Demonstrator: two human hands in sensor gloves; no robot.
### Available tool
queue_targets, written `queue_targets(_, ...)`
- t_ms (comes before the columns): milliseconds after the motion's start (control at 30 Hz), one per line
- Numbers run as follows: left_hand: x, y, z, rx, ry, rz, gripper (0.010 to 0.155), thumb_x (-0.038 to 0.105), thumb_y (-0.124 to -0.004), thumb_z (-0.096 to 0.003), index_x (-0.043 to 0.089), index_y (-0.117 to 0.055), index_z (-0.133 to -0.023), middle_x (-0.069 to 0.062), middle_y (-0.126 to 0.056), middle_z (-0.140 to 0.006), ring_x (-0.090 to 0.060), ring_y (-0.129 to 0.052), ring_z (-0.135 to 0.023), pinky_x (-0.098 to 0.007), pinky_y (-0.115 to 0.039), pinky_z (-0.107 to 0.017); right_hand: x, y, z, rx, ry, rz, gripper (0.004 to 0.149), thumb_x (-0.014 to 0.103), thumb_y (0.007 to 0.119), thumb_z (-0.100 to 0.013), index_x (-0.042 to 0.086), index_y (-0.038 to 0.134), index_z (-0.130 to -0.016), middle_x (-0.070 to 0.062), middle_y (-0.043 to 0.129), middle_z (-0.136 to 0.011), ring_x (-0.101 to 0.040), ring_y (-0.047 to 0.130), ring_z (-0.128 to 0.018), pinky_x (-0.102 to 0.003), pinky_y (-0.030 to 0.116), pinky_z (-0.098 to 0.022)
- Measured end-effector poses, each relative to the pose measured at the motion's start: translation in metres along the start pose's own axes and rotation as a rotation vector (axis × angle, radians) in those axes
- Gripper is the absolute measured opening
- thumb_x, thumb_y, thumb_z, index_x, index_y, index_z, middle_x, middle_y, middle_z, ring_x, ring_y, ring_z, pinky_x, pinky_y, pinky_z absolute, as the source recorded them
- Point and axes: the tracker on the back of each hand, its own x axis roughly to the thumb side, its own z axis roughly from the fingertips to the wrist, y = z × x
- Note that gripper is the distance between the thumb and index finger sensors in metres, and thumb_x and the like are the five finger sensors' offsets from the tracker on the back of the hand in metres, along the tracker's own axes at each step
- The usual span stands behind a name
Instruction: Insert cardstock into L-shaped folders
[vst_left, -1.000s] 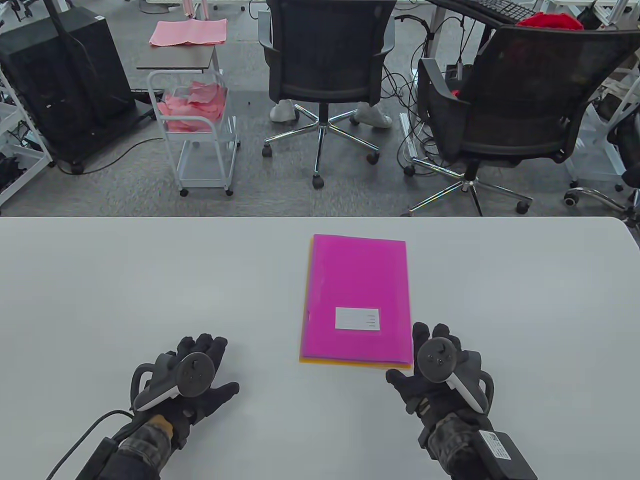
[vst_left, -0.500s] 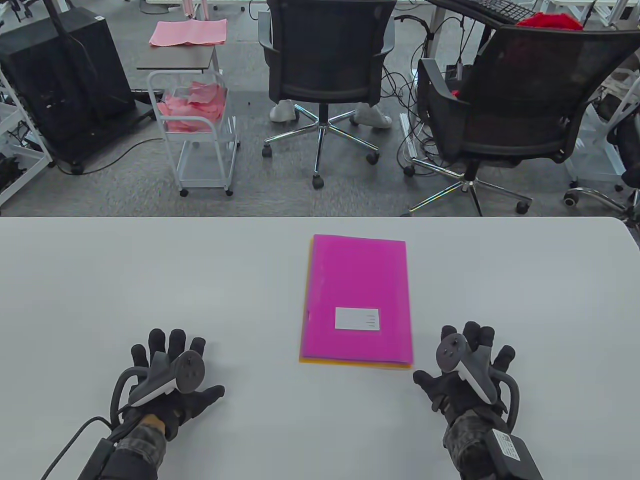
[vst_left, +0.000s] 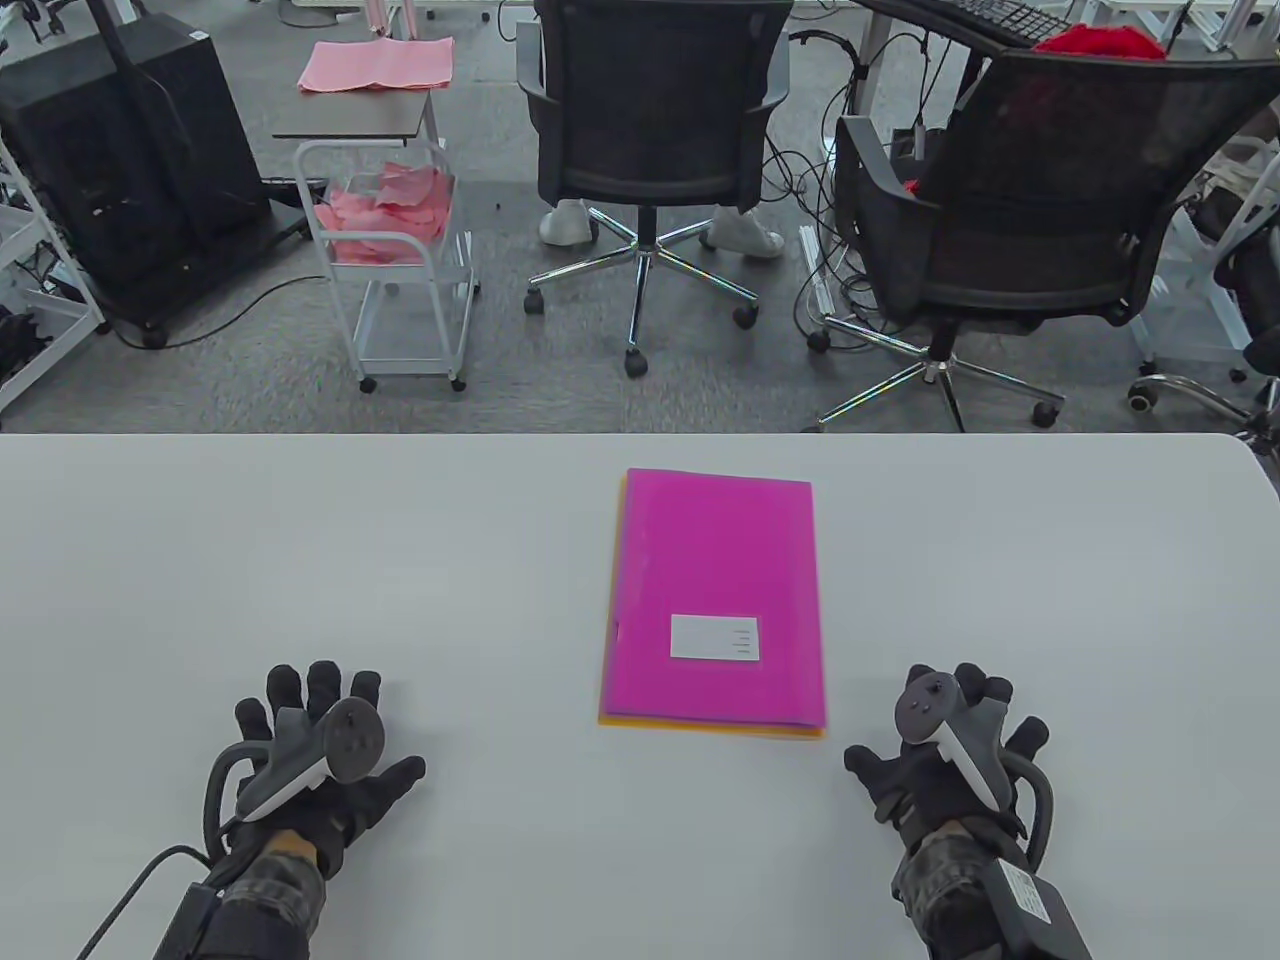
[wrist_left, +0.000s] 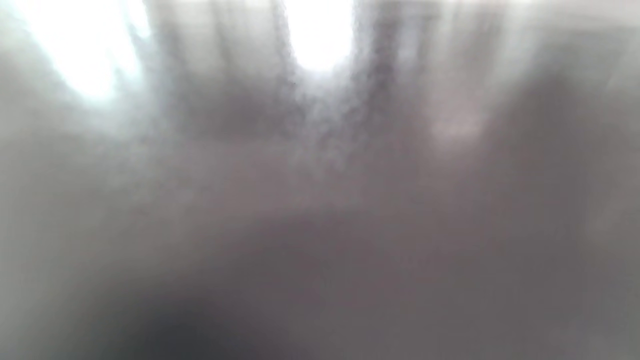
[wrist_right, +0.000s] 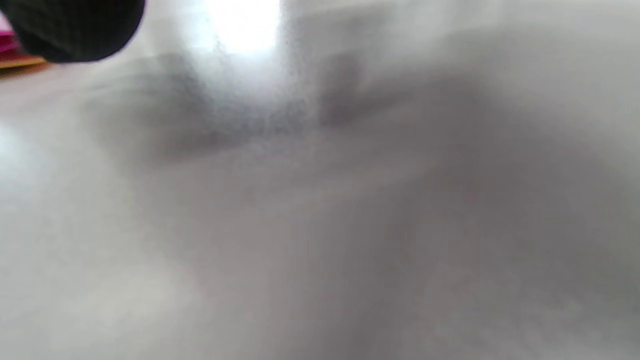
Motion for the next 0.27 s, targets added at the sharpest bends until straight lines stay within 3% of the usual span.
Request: queue_targets(267,0.0023,-0.0024,-0.0011,-0.007,-0.013,-0.007,0.098,0.083,-0.049,-0.0424,0.026,-0.005,-0.108,-0.02,0.001,-0.113,-0.059,0.004,-0.097,-0.075,-0.003,-0.056,0.0012,0.0002,0.0008,0.009,-0.004,-0.009,0.1,0.073,0.069,-0.03,0.04,-0.007,-0.086,-0.001,-0.022,-0.098,-0.028,-0.019,-0.094,-0.066,-0.008,-0.069)
